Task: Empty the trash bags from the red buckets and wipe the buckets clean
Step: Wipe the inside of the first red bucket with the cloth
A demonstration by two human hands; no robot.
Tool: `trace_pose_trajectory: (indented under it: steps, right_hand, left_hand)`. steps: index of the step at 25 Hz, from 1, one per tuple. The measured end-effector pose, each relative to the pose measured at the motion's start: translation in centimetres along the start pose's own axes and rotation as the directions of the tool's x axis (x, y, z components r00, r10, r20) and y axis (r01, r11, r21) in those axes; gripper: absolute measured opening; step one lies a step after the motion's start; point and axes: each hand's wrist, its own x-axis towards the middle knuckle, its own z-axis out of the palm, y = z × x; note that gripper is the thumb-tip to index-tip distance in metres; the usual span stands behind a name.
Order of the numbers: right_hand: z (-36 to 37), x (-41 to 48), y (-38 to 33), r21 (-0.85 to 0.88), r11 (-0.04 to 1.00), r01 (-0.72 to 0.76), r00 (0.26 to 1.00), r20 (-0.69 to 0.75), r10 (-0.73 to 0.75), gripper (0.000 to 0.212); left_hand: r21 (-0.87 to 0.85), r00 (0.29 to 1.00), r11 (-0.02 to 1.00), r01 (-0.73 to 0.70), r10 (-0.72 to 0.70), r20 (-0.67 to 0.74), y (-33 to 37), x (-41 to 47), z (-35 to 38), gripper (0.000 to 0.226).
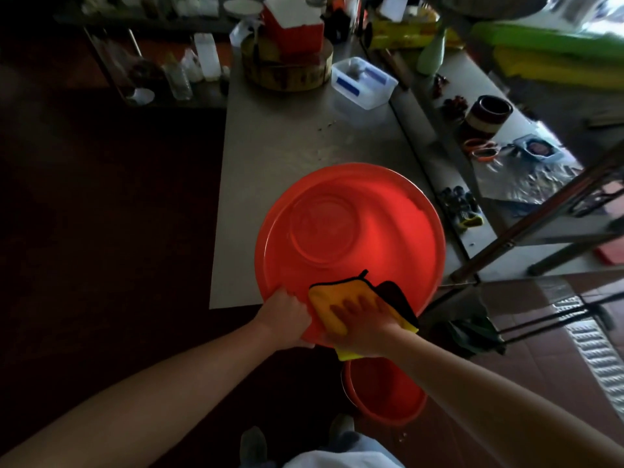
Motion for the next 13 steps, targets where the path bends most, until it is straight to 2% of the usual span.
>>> trace_pose_trajectory:
  steps: [2,4,9,11,13]
  right_hand:
    - [0.5,-0.6,0.5,-0.053,0.996,0.074,0.996,-0.047,-0.077,0.103]
    - [0.4,-1.1,1.7,-0.161,0.981,0.108,0.989,-0.087,-0.123,0.106]
    - [-0.5,-2.1,4.2,-0.397,0.911,0.113,0.949,-0.23,-0.218,0.086]
    - [-1.1,-2.4,4.4,-0.466,0.878,0.105,0.928,-0.272,-0.256,0.079]
    - [-1.8,-2.6,3.7,-0.479,0.873,0.096,0.912,-0.309,-0.27,0.075]
  left_hand:
    - [0.001,1.0,1.0,0.003,-0.003,-0.016,-0.4,-0.2,-0.2,0.066]
    - [0.009,1.0,1.0,0.006,-0.006,-0.008,-1.3,-0.3,-0.4,0.07]
    - [0.105,0.999,0.994,-0.021,0.018,0.027,-5.4,-1.5,-1.7,0.073]
    - [0.157,1.0,0.988,-0.006,0.004,0.011,-7.8,-2.6,-2.4,0.062]
    - [0.225,0.999,0.973,0.047,-0.05,0.009,-9.5,-3.2,-2.7,0.038]
